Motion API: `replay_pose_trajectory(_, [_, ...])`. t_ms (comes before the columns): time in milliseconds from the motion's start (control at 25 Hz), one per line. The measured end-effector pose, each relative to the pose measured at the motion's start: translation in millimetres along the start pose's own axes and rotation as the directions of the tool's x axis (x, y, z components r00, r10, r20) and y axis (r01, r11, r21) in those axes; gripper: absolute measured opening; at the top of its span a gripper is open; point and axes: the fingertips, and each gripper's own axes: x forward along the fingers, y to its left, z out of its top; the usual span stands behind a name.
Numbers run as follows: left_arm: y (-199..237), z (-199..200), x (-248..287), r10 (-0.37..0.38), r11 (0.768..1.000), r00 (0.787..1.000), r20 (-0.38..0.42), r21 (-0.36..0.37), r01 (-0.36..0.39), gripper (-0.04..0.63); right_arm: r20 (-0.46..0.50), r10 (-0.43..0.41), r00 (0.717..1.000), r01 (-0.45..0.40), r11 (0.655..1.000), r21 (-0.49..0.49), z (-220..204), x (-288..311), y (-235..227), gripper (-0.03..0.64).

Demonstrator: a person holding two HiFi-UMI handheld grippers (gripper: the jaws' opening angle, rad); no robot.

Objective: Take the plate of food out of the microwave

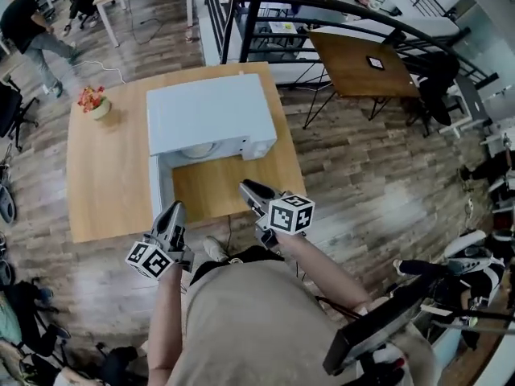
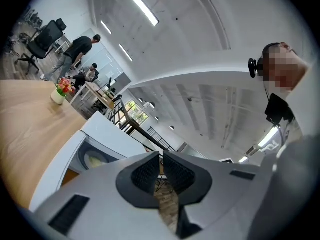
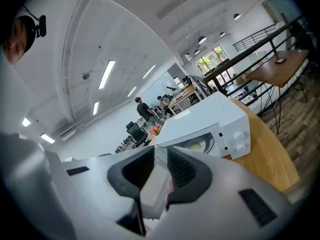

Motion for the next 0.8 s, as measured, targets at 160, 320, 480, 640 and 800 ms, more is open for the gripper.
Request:
replay_pose_trajectory(160, [10.1, 5.3, 8.8, -0.029, 0.999, 0.999, -0.042, 0.015, 0.03, 0.003, 0.02, -0.038, 0.999, 0.037, 0.999, 0.012, -0.5, 12.1, -0.4, 0.067])
replay_pose_trajectory(320, [12.2, 6.5, 0.9, -0.022, 0.999, 0.999, -0.05, 0.022, 0.023, 0.003, 0.0, -0.045, 0.999, 0.045, 0.999, 0.022, -7.8, 25.4, -0.4, 0.067])
replay_pose_trajectory(480, [22.9, 6.3, -15.7, 0.023, 1.0, 0.999, -0.037, 0.011, -0.022, 0.003, -0.046, -0.059, 0.997, 0.06, 0.998, 0.019, -20.6, 43.0, -7.3, 0.067])
replay_pose_trajectory(640, [32.4, 1.5, -13.8, 0.042, 0.999, 0.998, -0.041, 0.015, -0.041, 0.003, -0.052, -0.094, 0.994, 0.098, 0.992, 0.08, -20.5, 61.9, -30.9, 0.067])
replay_pose_trajectory(800, [47.0, 2.7, -17.2, 0.083, 0.997, 0.996, -0.019, 0.002, -0.083, 0.003, -0.073, -0.098, 0.993, 0.105, 0.989, 0.104, -26.6, 81.9, -37.5, 0.067])
